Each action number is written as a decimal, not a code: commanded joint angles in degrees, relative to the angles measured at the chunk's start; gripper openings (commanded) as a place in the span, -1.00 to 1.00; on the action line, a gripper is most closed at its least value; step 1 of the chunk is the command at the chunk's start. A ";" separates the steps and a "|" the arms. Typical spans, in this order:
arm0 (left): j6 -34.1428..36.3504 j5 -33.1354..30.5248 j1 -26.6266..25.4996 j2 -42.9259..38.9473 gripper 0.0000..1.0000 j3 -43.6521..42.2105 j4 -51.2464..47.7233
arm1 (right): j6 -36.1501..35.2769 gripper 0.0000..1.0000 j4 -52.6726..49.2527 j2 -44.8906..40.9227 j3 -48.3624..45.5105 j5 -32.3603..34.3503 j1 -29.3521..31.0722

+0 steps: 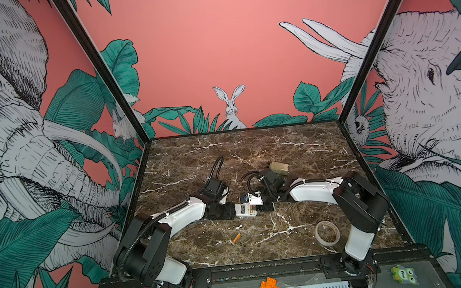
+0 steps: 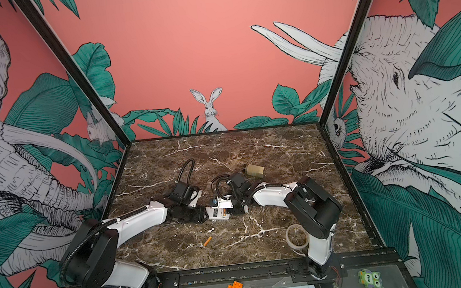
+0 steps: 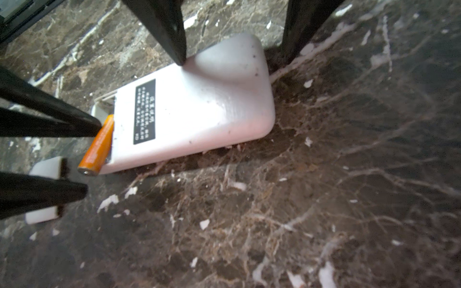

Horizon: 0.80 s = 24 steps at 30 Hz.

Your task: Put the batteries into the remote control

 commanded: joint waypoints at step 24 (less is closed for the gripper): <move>0.13 2.28 0.39 2.04 -0.03 -2.91 3.60 | -3.08 -0.45 -6.63 3.00 2.63 1.41 1.16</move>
